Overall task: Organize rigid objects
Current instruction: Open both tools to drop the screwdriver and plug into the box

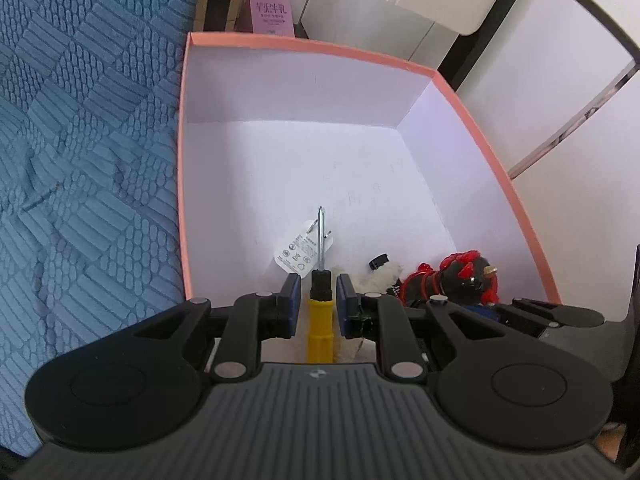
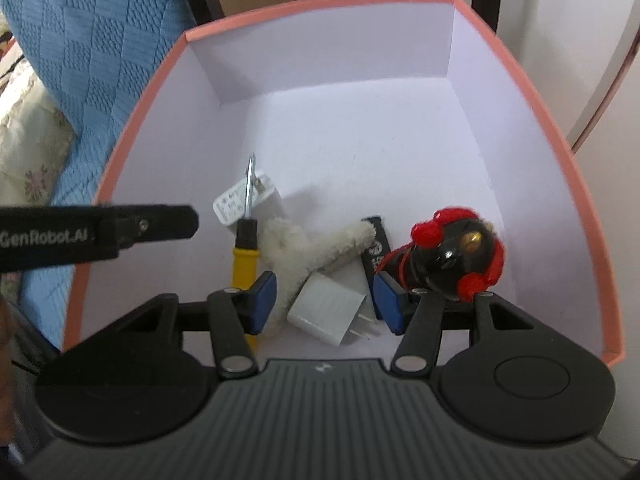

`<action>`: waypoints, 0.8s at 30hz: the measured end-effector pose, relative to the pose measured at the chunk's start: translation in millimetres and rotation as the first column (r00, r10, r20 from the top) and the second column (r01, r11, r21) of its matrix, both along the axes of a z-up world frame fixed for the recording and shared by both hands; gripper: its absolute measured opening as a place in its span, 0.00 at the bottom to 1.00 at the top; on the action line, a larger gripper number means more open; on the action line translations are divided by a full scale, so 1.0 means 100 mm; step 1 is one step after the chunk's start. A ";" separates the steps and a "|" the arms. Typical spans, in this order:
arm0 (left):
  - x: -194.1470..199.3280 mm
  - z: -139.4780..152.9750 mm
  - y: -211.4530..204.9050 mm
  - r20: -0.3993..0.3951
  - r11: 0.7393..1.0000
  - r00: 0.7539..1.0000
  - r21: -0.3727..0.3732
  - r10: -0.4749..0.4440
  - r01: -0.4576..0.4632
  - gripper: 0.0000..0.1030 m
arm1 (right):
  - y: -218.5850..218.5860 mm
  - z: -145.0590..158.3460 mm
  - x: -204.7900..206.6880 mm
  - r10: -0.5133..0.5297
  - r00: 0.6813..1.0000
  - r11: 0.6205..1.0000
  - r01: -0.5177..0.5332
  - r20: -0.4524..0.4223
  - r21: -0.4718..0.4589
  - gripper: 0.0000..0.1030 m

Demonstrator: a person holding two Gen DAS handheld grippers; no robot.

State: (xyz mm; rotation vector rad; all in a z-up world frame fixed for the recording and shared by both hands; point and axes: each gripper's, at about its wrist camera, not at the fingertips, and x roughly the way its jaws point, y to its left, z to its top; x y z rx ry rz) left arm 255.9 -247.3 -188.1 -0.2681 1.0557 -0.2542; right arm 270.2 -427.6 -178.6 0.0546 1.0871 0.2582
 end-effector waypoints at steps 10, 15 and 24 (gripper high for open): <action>-0.33 0.56 0.22 0.094 1.000 0.995 -0.019 0.015 -0.014 0.21 | -0.05 0.74 -0.23 -0.049 0.986 0.999 0.045 0.157 0.029 0.55; -0.57 0.89 0.34 0.145 0.999 0.989 -0.036 0.014 -0.009 0.21 | 0.01 1.14 -0.44 -0.053 0.970 0.998 0.046 0.236 0.035 0.55; -1.06 1.37 0.48 0.248 0.999 0.969 -0.038 -0.001 0.011 0.21 | 0.11 1.67 -0.90 -0.068 0.934 0.997 0.053 0.352 0.055 0.55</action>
